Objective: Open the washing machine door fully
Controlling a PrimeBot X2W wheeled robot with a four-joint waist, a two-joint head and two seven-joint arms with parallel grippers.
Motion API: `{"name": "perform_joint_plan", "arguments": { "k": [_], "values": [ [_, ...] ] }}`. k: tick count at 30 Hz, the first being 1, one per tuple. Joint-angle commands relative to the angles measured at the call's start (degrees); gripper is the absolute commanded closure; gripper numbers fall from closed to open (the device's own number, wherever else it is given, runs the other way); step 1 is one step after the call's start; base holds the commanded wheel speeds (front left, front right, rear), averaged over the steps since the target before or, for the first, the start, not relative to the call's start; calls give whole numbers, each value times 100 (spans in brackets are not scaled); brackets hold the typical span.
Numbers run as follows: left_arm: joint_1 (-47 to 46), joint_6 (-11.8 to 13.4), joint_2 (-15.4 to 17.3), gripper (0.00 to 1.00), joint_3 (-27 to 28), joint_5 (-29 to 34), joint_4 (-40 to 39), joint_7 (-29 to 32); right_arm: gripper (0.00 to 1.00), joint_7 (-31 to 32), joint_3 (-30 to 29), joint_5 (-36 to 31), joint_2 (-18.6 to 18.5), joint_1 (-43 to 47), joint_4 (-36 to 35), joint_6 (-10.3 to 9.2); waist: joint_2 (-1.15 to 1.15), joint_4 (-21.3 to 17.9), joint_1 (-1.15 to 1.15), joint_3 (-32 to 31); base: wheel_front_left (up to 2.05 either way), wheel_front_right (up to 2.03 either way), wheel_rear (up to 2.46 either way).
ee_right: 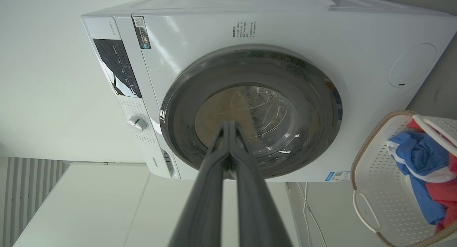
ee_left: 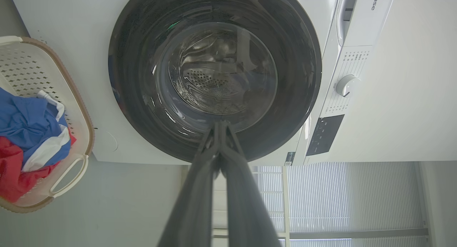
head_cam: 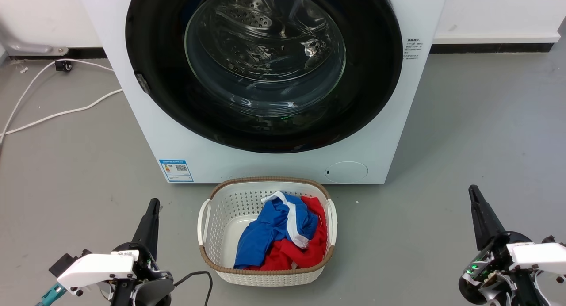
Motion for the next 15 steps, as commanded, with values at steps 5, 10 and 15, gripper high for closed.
{"name": "perform_joint_plan", "arguments": {
  "k": [5,10,15],
  "values": [
    [-47,-17,-8,100,21,34,5,25,100,16,-14,-42,22,-61,12,2,0,0,0,0,0,0,0],
    [-47,-17,-10,100,25,30,6,29,100,23,-19,-49,26,-61,12,2,0,0,0,0,0,0,0],
    [-47,-17,-14,100,29,34,6,34,100,28,-24,-45,30,-62,12,2,0,0,0,0,0,0,0]
  ]
}}
